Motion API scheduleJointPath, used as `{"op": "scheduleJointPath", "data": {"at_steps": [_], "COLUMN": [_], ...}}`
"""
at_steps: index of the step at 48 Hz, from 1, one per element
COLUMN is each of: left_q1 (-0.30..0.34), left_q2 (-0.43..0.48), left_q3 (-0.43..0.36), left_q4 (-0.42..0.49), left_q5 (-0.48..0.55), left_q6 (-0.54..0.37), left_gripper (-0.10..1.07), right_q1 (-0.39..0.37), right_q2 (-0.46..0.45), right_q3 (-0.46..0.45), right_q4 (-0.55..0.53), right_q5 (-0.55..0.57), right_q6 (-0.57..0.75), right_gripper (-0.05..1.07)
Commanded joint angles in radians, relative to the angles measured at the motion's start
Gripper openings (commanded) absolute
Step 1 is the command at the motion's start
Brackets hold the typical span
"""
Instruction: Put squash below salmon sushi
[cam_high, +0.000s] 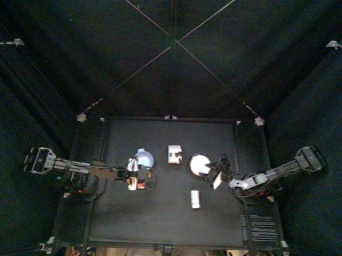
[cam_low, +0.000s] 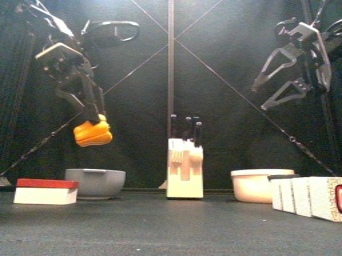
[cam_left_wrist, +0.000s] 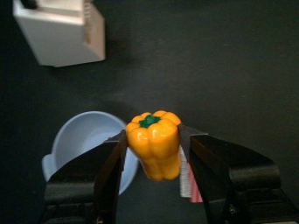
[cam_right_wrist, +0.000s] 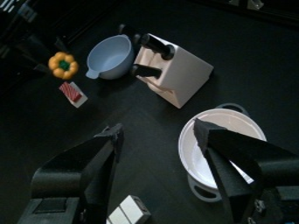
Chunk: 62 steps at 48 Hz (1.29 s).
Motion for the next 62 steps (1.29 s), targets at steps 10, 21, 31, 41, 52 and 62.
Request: {"op": "scheduleJointPath", "data": {"at_steps": [10,21,31,41,52,62], "left_q1": [-0.150,-0.229,-0.265,-0.267,-0.268,-0.264], "left_q2": [0.046,0.160,0.225,0.245,0.259,0.262], "left_q3": [-0.015,-0.028,-0.049,-0.058,-0.061,-0.061], "left_q4": [-0.202,-0.374,-0.422,-0.423,-0.423,-0.423], "left_q5": [0.009,0.014,0.014,0.005,-0.017,-0.028], "left_q6": [-0.006,-0.003,-0.005,-0.005,-0.005,-0.005], "left_gripper": [0.83,0.83,0.83,0.84,0.85,0.87], "right_q1": [-0.003,-0.003,-0.003,-0.003,-0.005,-0.006], "right_q2": [-0.026,-0.026,-0.026,-0.026,-0.026,-0.026], "right_q3": [0.003,0.003,0.003,0.002,0.002,0.002], "right_q4": [0.035,0.041,0.041,0.041,0.041,0.041], "right_q5": [0.009,0.014,0.012,0.014,0.014,0.014], "right_q6": [0.002,0.005,0.005,0.005,0.005,0.005], "right_gripper": [0.95,0.95,0.95,0.95,0.95,0.95]}}
